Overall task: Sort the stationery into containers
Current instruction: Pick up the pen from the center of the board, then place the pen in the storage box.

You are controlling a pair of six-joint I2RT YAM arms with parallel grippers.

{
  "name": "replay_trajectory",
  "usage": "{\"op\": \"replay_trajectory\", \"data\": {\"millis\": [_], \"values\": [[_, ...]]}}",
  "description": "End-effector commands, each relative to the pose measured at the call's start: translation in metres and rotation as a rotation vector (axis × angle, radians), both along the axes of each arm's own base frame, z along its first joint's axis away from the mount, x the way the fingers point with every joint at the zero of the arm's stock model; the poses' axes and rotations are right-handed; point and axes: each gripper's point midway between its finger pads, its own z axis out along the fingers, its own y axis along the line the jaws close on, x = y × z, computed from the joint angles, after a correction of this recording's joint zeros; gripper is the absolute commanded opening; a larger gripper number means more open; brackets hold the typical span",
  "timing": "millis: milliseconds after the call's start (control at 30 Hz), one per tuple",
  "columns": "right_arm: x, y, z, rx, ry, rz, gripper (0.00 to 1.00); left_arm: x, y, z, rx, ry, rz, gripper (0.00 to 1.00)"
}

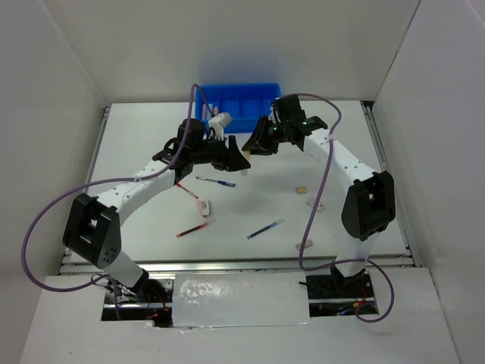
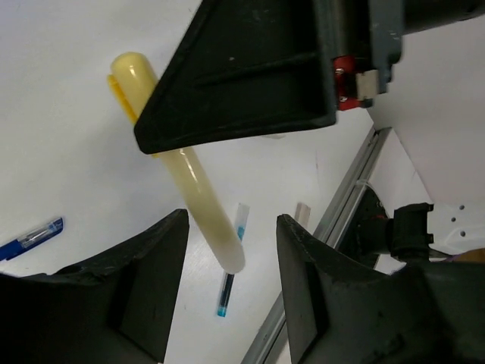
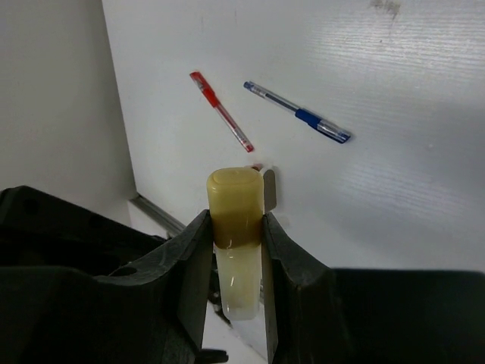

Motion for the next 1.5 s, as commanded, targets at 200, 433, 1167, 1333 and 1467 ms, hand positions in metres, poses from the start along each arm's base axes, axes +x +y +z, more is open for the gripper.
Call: {"op": "replay_trajectory", "data": {"millis": [200,433,1167,1333,1467], "values": [[-0.007,-0.008,0.043,0.126,-0.045,-0.004,0.0,0.014,-0.006,0.005,0.036,-0.004,0.066,0.57],[-0.007,-0.01,0.043,0.152,-0.022,-0.015,0.0,0.012,-0.011,0.004,0.014,0.005,0.046,0.41],[0.003,-0.035,0.043,0.239,0.027,-0.048,1.0,0.034,-0.003,0.017,-0.004,-0.031,0.079,0.0],[0.039,-0.112,0.073,0.231,-0.065,-0.187,1.0,0.052,0.042,0.012,0.051,-0.032,0.147,0.0],[0.042,-0.167,0.087,0.139,-0.21,-0.198,1.0,0.11,0.095,0.027,0.139,-0.143,0.313,0.0]]}}
